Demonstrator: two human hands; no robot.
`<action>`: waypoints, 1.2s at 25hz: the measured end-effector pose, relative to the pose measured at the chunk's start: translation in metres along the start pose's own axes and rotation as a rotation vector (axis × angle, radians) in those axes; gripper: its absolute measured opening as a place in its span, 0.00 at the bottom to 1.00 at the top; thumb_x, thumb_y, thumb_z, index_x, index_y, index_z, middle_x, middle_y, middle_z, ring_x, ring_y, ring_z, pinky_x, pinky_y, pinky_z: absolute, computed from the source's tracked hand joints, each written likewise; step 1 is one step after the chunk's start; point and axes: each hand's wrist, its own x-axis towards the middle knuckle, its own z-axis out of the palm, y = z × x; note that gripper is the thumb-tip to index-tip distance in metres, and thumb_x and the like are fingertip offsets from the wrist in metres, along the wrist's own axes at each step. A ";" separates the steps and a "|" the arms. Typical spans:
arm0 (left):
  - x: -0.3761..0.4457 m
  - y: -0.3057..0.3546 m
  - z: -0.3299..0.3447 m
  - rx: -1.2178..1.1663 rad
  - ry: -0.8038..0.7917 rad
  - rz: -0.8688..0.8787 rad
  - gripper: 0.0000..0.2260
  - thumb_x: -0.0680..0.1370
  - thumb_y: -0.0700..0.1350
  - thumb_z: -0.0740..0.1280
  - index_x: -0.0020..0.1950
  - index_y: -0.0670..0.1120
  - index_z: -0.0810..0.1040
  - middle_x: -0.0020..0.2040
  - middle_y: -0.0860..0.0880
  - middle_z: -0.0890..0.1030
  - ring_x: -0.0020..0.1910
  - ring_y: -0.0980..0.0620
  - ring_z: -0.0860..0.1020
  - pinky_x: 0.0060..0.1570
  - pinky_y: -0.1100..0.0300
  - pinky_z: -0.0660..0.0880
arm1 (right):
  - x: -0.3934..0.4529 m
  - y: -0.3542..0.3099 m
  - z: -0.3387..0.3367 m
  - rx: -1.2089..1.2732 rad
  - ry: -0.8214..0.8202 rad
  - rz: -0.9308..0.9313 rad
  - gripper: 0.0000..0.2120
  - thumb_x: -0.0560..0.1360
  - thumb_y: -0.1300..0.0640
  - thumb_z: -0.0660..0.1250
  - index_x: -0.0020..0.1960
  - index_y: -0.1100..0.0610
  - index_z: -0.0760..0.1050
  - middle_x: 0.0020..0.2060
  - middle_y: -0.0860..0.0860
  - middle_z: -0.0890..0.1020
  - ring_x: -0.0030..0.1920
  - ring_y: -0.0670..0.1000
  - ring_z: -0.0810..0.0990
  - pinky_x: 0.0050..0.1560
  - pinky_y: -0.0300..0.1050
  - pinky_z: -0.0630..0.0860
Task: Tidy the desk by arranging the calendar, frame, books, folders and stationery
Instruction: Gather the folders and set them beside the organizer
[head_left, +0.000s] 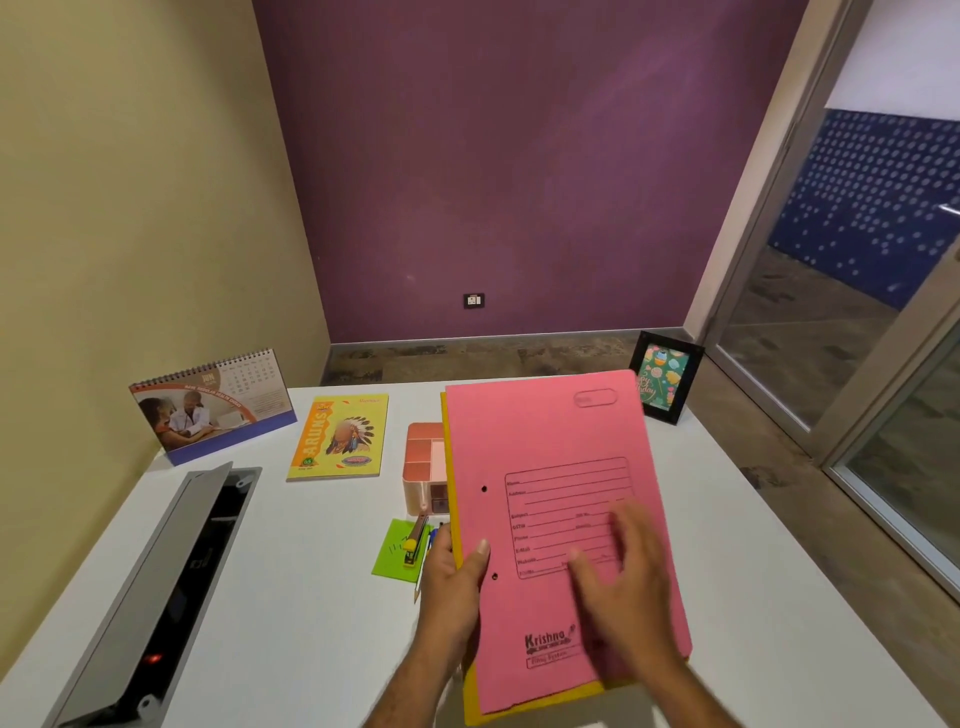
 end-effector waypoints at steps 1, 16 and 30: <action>0.000 0.000 0.000 0.017 -0.020 0.010 0.13 0.82 0.41 0.64 0.56 0.60 0.79 0.53 0.49 0.86 0.50 0.46 0.85 0.50 0.43 0.82 | 0.017 0.010 -0.013 -0.004 0.044 0.080 0.41 0.69 0.48 0.76 0.75 0.54 0.60 0.75 0.53 0.63 0.75 0.54 0.62 0.74 0.55 0.62; -0.016 -0.030 0.007 0.163 -0.287 -0.047 0.19 0.83 0.37 0.60 0.69 0.57 0.70 0.61 0.57 0.82 0.60 0.52 0.81 0.58 0.48 0.80 | 0.040 0.097 -0.081 0.715 -0.199 0.380 0.23 0.61 0.78 0.69 0.55 0.69 0.78 0.46 0.61 0.85 0.45 0.62 0.83 0.43 0.44 0.84; -0.033 -0.051 0.010 0.268 -0.347 -0.144 0.27 0.81 0.36 0.63 0.66 0.68 0.67 0.62 0.63 0.79 0.62 0.57 0.78 0.58 0.51 0.80 | 0.010 0.137 -0.079 0.658 -0.128 0.494 0.20 0.62 0.79 0.70 0.52 0.66 0.79 0.42 0.56 0.87 0.44 0.59 0.83 0.45 0.49 0.79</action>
